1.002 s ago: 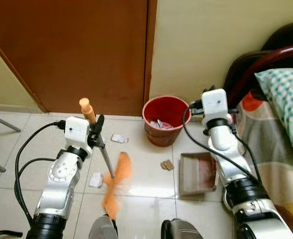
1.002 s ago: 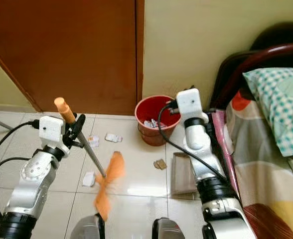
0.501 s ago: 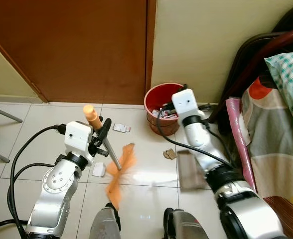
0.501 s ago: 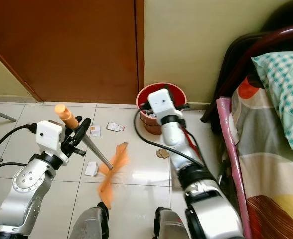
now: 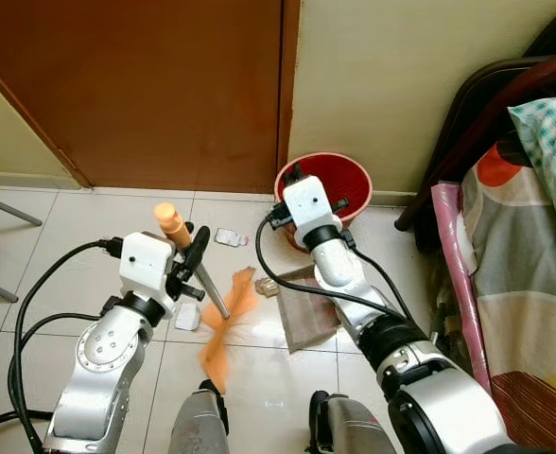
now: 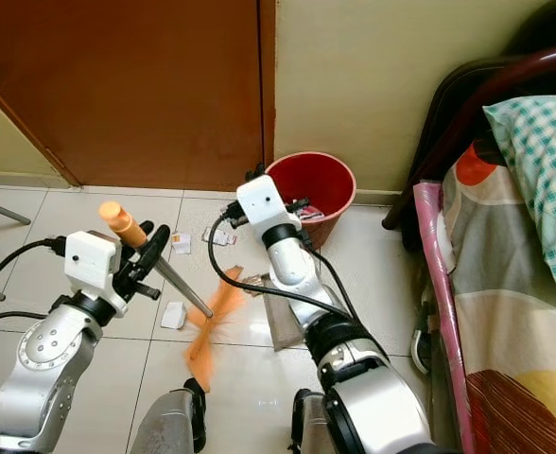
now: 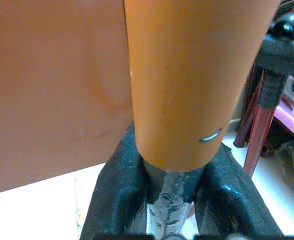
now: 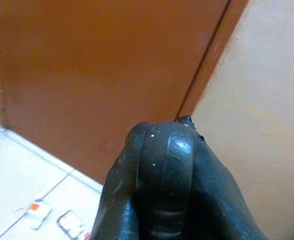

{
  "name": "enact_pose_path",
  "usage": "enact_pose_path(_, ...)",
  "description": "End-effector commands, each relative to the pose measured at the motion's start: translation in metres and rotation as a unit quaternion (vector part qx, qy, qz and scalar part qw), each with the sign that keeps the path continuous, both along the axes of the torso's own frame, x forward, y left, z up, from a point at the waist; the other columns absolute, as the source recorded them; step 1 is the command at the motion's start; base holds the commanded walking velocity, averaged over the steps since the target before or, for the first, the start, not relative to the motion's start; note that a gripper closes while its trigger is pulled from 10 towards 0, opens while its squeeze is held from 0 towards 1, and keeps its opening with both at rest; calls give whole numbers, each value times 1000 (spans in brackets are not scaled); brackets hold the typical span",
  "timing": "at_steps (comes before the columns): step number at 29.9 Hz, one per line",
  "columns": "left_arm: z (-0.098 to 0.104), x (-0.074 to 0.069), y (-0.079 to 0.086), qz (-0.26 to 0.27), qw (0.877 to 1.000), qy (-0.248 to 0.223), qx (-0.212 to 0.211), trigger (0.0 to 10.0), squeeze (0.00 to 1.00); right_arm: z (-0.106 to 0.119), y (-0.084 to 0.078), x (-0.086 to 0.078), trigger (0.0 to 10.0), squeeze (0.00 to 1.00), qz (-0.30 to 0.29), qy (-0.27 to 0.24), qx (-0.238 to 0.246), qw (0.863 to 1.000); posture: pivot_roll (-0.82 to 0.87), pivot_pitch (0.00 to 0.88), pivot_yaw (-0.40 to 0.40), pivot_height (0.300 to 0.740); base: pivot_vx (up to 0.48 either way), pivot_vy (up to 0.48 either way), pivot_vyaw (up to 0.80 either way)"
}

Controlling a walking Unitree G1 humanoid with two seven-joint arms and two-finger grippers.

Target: Sweep floor

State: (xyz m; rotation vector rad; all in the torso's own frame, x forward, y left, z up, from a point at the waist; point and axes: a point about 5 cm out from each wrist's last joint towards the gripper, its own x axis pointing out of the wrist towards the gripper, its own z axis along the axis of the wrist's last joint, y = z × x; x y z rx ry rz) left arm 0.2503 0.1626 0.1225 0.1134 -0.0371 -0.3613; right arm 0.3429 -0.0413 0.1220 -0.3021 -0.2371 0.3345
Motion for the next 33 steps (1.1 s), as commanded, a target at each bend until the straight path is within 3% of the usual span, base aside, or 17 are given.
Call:
enact_pose_path(1, -9, -2, 0, -2, 1000, 21, 8, 10000, 0, 0, 5, -4, 10000, 0, 16, 0, 10, 1000, 163, 245, 8, 740, 0, 0, 0)
enact_pose_path(4, -7, 1, -15, -51, 998, 22, -21, 10000, 0, -8, -1, -7, 10000, 0, 33, 11, -1, 999, 145, 225, 0, 740, 0, 0, 0)
enact_pose_path(10, -11, -3, -32, -134, 990, 44, -14, 10000, 0, -16, -13, -11, 10000, 0, 35, 24, -14, 999, 130, 196, -13, 740, 0, 0, 0)
enact_pose_path(14, -12, -4, -38, -183, 981, 63, -14, 10000, 0, -24, -33, -13, 10000, 0, 12, 35, -35, 999, 120, 171, -17, 740, 0, 0, 0)
enact_pose_path(15, -13, -5, -37, -193, 979, 67, -10, 10000, 0, -26, -45, -16, 10000, 0, -2, 37, -40, 999, 118, 166, -17, 740, 0, 0, 0)
enact_pose_path(23, -24, -12, -31, -212, 973, 94, -3, 10000, 0, -29, -93, -28, 10000, 0, -53, 58, -39, 996, 94, 157, -22, 740, 0, 0, 0)
enact_pose_path(24, -25, -14, -30, -215, 971, 100, -5, 10000, 0, -29, -106, -31, 10000, 0, -79, 62, -41, 994, 85, 159, -21, 740, 0, 0, 0)
enact_pose_path(26, -25, -15, -29, -218, 970, 102, -5, 10000, 0, -29, -112, -33, 10000, 0, -94, 63, -41, 993, 85, 159, -21, 740, 0, 0, 0)
enact_pose_path(30, -28, -19, -27, -217, 969, 112, -22, 10000, 0, -29, -140, -39, 10000, 0, -196, 76, -12, 978, 75, 127, -24, 740, 0, 0, 0)
enact_pose_path(33, -28, -19, -25, -204, 972, 113, -41, 10000, 0, -32, -149, -43, 10000, 0, -246, 79, 7, 966, 66, 107, -22, 740, 0, 0, 0)
